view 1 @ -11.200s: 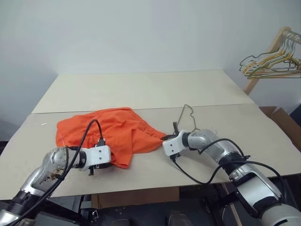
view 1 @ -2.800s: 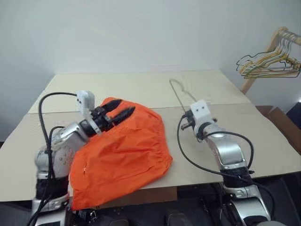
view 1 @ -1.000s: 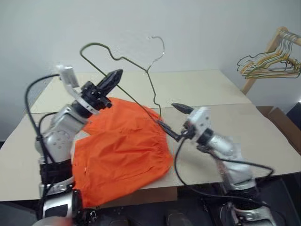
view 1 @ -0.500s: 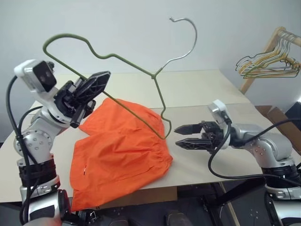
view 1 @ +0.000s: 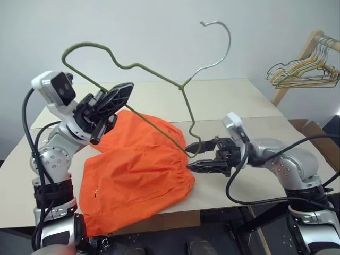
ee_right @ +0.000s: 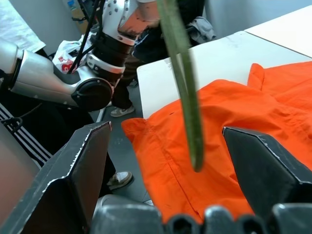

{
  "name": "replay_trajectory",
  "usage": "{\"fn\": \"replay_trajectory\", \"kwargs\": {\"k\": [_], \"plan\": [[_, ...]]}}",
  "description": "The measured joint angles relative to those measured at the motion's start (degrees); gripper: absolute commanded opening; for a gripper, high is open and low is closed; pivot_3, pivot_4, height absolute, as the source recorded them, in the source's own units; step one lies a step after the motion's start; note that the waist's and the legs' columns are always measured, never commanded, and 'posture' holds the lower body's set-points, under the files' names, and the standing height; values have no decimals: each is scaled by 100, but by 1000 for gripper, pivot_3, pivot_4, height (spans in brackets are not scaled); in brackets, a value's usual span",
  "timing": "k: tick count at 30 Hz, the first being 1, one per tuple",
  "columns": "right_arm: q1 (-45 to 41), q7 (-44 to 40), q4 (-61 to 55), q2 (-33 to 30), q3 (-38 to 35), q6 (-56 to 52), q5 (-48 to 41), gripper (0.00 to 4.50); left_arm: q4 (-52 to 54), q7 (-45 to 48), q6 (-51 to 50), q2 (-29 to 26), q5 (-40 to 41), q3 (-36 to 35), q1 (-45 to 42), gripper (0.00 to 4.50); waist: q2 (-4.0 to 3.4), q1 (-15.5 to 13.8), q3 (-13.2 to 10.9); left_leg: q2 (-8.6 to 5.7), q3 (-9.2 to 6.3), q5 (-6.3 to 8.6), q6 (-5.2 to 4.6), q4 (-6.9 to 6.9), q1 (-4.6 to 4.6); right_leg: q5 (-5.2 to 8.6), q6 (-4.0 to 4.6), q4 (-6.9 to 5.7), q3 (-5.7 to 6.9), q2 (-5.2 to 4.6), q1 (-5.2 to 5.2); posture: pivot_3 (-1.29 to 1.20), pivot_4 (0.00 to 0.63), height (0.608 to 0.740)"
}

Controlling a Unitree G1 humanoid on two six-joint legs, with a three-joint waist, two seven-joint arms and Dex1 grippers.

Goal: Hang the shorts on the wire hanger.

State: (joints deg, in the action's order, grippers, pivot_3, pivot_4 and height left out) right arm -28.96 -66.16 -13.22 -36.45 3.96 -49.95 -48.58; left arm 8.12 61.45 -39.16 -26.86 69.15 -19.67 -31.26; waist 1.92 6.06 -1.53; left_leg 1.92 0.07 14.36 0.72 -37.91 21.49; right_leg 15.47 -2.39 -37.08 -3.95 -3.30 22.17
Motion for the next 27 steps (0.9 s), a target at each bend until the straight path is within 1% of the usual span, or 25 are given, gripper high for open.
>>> {"fn": "replay_trajectory", "kwargs": {"k": [2,4,5,6,8,9,10,15,18,22,24,25,27], "plan": [[0,33,1,35,0,-20,1,2706,0,0,14,3,-7,7,0,0,0,8,0,1,0,0,0,0,0,0,0,0,0,0,0,-116,0,740],[0,102,14,85,-1,-24,2,1895,0,-4,15,11,-7,11,1,0,0,23,0,1,-1,0,0,0,0,0,0,0,0,1,0,-116,0,740],[0,135,23,110,-1,-27,4,1637,0,-6,15,17,-7,14,1,0,0,29,0,1,-1,0,0,0,0,0,0,-1,0,1,0,-116,0,740],[0,157,27,115,-1,-29,4,1130,0,-9,15,23,-6,21,2,0,0,36,0,1,-1,0,0,0,0,0,0,0,0,0,0,-117,0,740],[0,192,29,123,-1,-29,8,552,16,3,47,23,-50,37,37,0,0,49,0,1,-1,0,0,0,1,0,0,0,0,0,0,-118,0,740],[0,218,32,129,-1,-30,16,137,26,4,73,27,-79,47,72,0,0,58,0,1,-1,0,0,0,1,0,0,0,0,0,0,-116,0,740],[3,217,30,135,10,-30,23,26,16,-7,149,34,-141,43,116,0,0,71,0,1,-2,0,0,0,1,0,0,0,0,0,0,-116,0,740],[12,264,33,176,34,-41,106,26,15,51,227,32,-249,88,270,0,0,96,0,2,-3,0,0,0,1,0,0,0,1,1,1,-117,0,740],[33,275,25,229,30,-72,79,0,3,-32,292,3,-469,148,302,767,0,88,0,0,-3,0,0,0,2,0,0,0,1,0,1,-112,0,740],[83,580,14,350,-206,-271,-195,0,-19,-261,265,-246,-1384,899,559,2041,0,86,0,-2,-3,0,0,0,4,0,-1,0,0,-1,2,-114,0,740],[192,718,-28,318,-436,-400,-390,0,-58,-220,355,-571,-1978,1276,831,2668,-7,96,-4,-2,-2,1,-1,0,6,0,0,1,0,-1,7,-123,0,740],[318,783,-135,194,-606,-488,-516,0,-98,-156,442,-753,-2347,1504,1034,2978,-15,100,-9,-1,-2,1,-2,2,8,0,-1,1,0,0,8,-127,0,740],[533,849,-227,-25,-829,-615,-657,0,-168,-42,547,-912,-2739,1760,1298,3623,-17,97,-11,0,-3,2,-3,2,14,1,0,2,2,0,12,-136,0,740]]}}
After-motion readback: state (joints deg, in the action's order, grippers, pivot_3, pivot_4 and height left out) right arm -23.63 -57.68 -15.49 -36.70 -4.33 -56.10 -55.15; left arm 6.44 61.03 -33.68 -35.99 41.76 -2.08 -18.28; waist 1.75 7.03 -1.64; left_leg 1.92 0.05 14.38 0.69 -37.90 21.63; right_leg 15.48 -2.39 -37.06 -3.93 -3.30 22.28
